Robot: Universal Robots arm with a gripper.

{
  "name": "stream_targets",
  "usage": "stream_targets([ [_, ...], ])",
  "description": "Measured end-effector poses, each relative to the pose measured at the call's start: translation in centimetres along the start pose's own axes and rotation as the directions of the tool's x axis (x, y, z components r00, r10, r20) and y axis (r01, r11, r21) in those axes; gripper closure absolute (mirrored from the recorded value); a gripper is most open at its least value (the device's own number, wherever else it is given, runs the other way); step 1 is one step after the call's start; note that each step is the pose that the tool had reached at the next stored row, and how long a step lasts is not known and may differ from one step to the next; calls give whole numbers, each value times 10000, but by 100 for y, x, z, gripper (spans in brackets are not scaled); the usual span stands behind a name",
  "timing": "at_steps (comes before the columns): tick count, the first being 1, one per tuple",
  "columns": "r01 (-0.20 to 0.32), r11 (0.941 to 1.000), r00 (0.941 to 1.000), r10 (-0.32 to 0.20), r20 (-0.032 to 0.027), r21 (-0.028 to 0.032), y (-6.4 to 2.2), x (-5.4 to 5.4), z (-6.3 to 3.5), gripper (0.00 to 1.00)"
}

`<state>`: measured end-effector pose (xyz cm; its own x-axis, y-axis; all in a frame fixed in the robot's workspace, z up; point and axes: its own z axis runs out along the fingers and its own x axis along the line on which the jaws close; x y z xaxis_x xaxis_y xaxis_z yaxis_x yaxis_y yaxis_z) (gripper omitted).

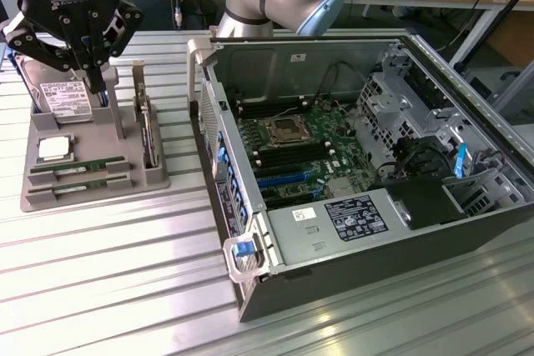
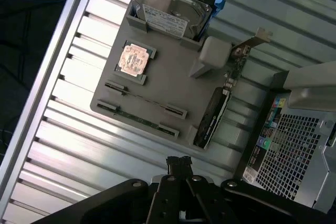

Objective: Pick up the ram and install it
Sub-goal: 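Pick up the ram and move it above insertion slot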

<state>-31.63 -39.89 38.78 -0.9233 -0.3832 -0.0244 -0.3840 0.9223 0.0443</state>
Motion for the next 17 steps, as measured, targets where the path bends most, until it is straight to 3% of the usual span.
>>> stream_targets([
  [17,863,9963,9963,-863,-37,-23,0,0,5,89],
])
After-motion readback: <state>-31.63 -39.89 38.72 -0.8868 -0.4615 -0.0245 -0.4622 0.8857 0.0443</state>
